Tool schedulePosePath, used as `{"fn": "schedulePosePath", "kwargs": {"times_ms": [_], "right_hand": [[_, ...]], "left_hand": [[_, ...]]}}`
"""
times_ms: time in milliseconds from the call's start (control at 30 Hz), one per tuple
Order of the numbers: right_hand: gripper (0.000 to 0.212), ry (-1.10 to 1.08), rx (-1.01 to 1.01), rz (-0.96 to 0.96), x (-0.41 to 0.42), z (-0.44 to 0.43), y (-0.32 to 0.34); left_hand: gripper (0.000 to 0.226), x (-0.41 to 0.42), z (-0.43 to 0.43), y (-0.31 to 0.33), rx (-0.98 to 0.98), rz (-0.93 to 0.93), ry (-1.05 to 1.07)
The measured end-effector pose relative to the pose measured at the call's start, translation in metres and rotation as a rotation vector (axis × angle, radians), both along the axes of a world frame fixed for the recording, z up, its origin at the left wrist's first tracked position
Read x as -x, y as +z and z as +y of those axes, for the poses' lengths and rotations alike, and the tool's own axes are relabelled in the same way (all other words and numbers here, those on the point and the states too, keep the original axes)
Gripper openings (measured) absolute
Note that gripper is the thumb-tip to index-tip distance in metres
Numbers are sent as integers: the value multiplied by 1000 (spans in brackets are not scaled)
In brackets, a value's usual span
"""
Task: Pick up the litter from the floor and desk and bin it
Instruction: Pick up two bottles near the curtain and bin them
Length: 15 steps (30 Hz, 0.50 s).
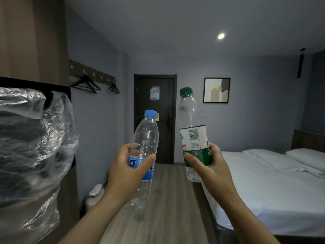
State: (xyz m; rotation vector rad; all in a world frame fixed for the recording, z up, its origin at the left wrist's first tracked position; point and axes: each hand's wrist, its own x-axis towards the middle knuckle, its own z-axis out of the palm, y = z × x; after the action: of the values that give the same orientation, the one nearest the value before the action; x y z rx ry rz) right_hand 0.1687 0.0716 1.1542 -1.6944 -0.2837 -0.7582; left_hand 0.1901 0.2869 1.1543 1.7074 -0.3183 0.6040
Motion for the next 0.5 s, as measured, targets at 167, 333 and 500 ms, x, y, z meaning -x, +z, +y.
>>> {"fn": "schedulePosePath", "kwargs": {"times_ms": [167, 333, 500], "right_hand": [[59, 46, -2, -1, -102, -23, -7], [48, 79, 20, 20, -203, -49, 6], [61, 115, 16, 47, -292, -54, -4]], "left_hand": [[49, -92, -17, -1, 23, 9, 27], [48, -181, -31, 7, 20, 9, 73], [49, -263, -31, -5, 10, 57, 141]]}}
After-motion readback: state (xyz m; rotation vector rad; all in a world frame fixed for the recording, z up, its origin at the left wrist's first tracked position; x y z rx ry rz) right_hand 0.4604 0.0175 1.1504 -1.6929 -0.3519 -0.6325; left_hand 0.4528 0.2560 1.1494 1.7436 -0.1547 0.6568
